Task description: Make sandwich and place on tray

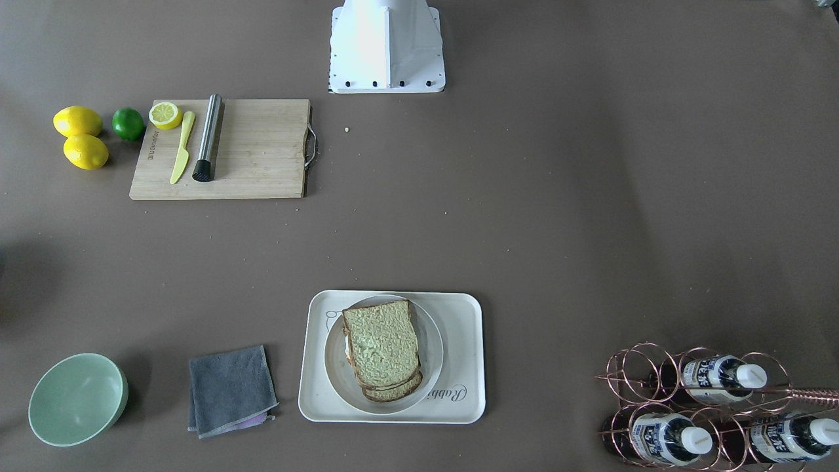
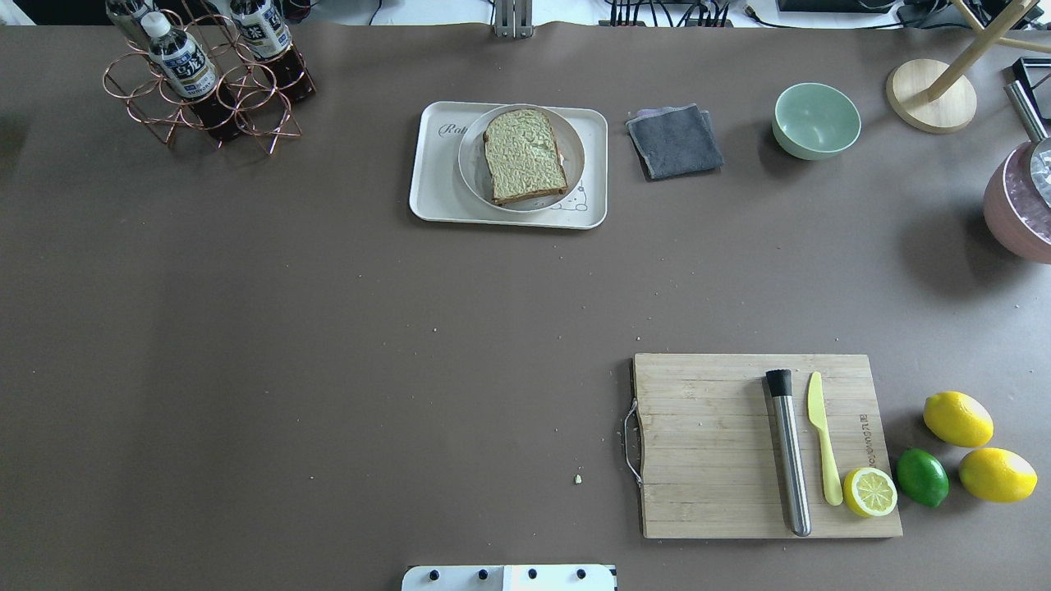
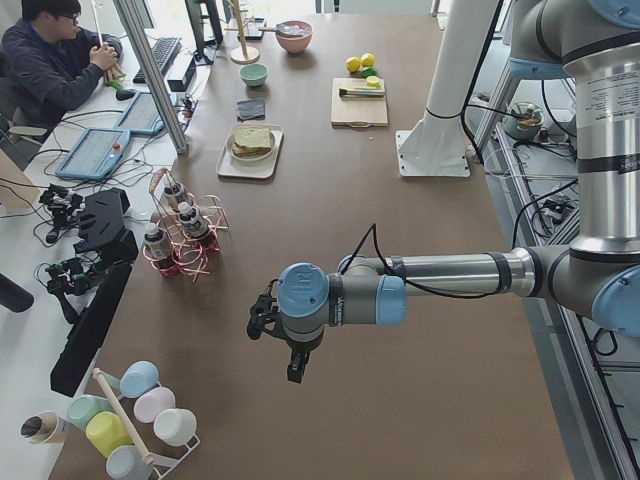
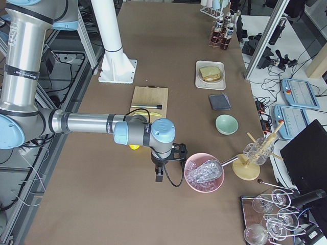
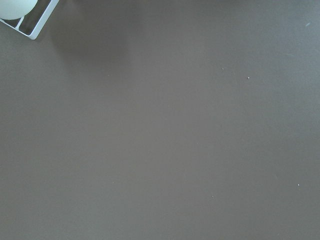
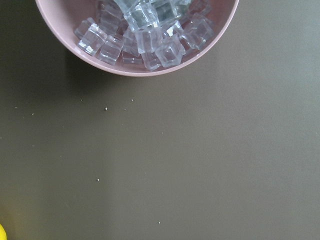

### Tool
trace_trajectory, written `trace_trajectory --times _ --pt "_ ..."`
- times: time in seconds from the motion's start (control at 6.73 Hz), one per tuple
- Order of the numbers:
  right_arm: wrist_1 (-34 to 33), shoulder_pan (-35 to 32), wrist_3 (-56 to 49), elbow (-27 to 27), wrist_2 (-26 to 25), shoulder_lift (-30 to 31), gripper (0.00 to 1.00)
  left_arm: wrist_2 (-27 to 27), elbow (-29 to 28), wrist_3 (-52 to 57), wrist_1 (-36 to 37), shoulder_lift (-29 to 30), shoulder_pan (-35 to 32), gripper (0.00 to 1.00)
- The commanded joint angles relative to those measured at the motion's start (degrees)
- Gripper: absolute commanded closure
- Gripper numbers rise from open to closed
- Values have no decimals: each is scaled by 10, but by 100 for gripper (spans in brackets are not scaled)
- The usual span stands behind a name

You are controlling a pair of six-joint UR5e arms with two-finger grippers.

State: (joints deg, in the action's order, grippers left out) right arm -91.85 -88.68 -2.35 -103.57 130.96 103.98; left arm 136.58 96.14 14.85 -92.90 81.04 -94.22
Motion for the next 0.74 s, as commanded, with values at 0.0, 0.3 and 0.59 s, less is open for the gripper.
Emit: trace_trajectory --times 0.0,0.3,0.59 --pt "0 0 0 0 5 0 0 0 2 0 0 1 0 2" --pt "0 0 0 0 10 0 0 1 4 0 0 2 0 2" --pt "0 0 0 -1 18 -2 0 33 -3 0 -1 3 0 2"
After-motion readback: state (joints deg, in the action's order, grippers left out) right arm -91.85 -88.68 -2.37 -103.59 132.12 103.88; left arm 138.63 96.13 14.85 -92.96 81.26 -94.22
